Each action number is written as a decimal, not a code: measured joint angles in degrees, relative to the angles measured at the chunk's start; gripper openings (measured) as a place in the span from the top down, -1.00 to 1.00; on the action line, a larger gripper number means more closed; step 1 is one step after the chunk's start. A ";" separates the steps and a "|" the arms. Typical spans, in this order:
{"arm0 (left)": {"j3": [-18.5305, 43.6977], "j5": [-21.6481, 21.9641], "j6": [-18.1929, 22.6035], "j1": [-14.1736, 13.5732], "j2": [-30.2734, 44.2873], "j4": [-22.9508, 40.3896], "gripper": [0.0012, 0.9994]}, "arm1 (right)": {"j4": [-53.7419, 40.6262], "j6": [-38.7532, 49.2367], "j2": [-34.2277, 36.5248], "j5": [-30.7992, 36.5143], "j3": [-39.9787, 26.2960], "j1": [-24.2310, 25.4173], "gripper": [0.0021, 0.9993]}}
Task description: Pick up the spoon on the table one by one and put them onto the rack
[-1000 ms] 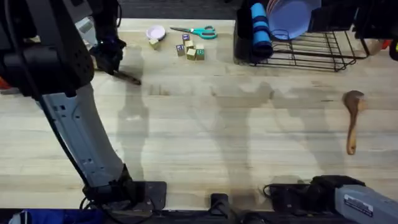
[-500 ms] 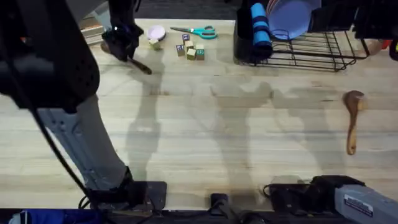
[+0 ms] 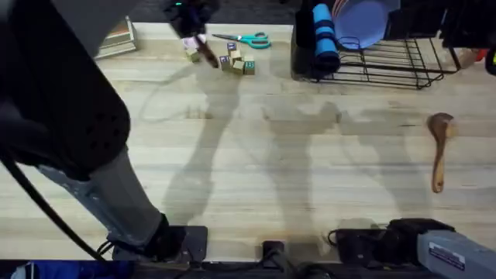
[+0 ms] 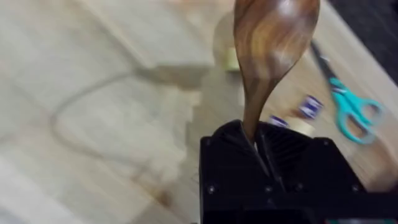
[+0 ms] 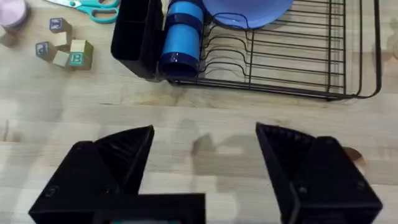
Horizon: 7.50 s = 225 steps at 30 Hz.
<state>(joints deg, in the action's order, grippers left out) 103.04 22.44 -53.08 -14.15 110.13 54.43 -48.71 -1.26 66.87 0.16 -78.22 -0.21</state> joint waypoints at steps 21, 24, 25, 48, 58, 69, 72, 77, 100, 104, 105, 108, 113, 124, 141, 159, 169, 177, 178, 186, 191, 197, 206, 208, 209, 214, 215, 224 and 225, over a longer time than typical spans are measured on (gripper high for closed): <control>-0.02 -1.71 12.61 -14.53 0.02 -34.07 0.91 | 0.09 0.00 0.00 0.00 0.00 0.00 -0.99; -0.02 -3.01 12.90 -14.52 0.02 -38.09 0.91 | 0.09 0.00 0.00 0.00 0.00 0.00 -0.99; -0.02 -3.44 13.01 -14.51 0.02 -39.39 0.91 | 0.09 0.00 0.00 0.00 0.00 0.00 -0.99; -0.04 -19.55 20.34 -14.60 10.20 -70.89 0.91 | 0.11 0.00 0.00 0.00 0.00 0.00 -0.99; -0.04 -21.85 27.78 -15.81 13.35 -74.48 0.91 | 0.76 0.00 0.00 0.00 0.00 0.00 -0.99; -0.07 -24.49 32.52 -15.93 18.55 -80.39 0.91 | 2.00 0.00 0.00 0.00 0.00 0.00 -0.99; -0.07 -24.83 34.10 -15.93 19.63 -80.39 0.91 | 1.99 0.00 0.00 0.00 0.00 0.00 -0.99; -1.95 -25.10 40.99 -15.91 21.07 -75.37 0.91 | 1.99 0.00 0.00 0.00 0.00 0.00 -1.00; -1.97 -26.82 49.36 -15.10 13.42 -51.41 0.60 | 1.77 0.00 0.00 0.00 0.00 0.00 -0.99; -1.97 -27.22 49.75 -14.70 11.89 -49.19 0.14 | 1.76 0.00 0.00 0.00 0.00 0.00 -0.99; -1.97 -27.26 49.74 -14.59 11.54 -48.78 0.00 | 1.75 0.00 0.01 0.00 0.00 0.00 -0.99; -1.97 -27.36 49.81 -14.42 10.66 -47.33 -0.33 | 1.74 0.00 0.00 0.00 0.00 0.00 -0.99; -1.97 -27.41 51.07 -14.29 9.99 -44.66 -0.71 | 1.73 0.00 0.00 -0.02 0.00 0.00 -0.99; -2.05 -27.44 55.81 -13.67 2.29 -34.08 -0.99 | 1.73 0.00 0.00 -0.02 0.00 0.00 -0.99; -20.53 -26.93 59.17 -12.76 -13.19 -31.31 -0.99 | 1.99 0.00 0.02 -0.02 0.00 0.00 -0.99; -29.93 -23.19 60.04 -11.55 -17.69 -33.66 -0.99 | 1.90 0.00 0.00 -0.02 0.00 0.00 -0.99; -33.85 -22.85 60.17 -3.65 -25.59 -34.28 -0.99 | 1.93 0.00 0.00 -0.02 0.00 0.00 -0.99; -37.32 -22.85 63.68 -0.65 -31.52 -25.55 -0.99 | 1.87 0.00 0.00 -0.02 0.00 0.00 -0.99; -37.40 -22.84 64.36 -0.46 -31.96 -24.22 -0.99 | 1.67 0.00 0.00 -0.02 0.00 0.00 -0.99; -37.42 -22.84 66.46 0.18 -39.11 -18.31 -0.99 | -4.15 0.00 0.00 -0.02 0.00 0.00 -0.99; -37.42 -22.84 66.69 0.18 -42.29 -15.19 -0.99 | -10.06 0.00 0.00 -0.02 0.00 0.00 -0.99; -37.42 -22.84 66.86 0.18 -42.25 -15.17 -0.99 | -13.07 -0.04 0.00 -0.02 0.00 0.00 -0.99; -37.42 -22.84 66.86 0.18 -42.25 -15.15 -0.99 | -13.03 -0.46 0.00 0.20 0.00 0.02 -0.99; -37.42 -22.84 66.86 0.18 -42.25 -15.15 -0.99 | -13.13 -0.48 0.00 1.63 0.00 0.02 -0.99; -37.42 -22.84 66.86 0.18 -42.25 -15.06 -0.99 | -13.29 -0.57 0.00 2.98 0.00 0.02 -0.99; -37.42 -22.84 66.88 0.18 -42.25 -14.38 -0.99 | -15.58 -1.36 0.00 11.78 -0.02 1.24 -0.99; -37.42 -22.84 66.87 0.18 -42.25 -14.37 -0.99 | -15.94 -1.42 0.00 13.26 -0.01 1.78 -0.99; -37.42 -22.84 66.88 0.18 -42.25 -14.36 -0.99 | -17.15 -1.77 0.00 17.90 0.00 12.41 -0.99; -37.42 -22.84 66.88 0.18 -42.25 -14.36 -0.99 | -17.30 -1.79 0.00 17.87 0.00 14.17 -0.99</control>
<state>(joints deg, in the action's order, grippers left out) 65.63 -0.40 13.80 -13.98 67.88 40.07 -66.01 -3.04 66.87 18.03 -78.22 13.96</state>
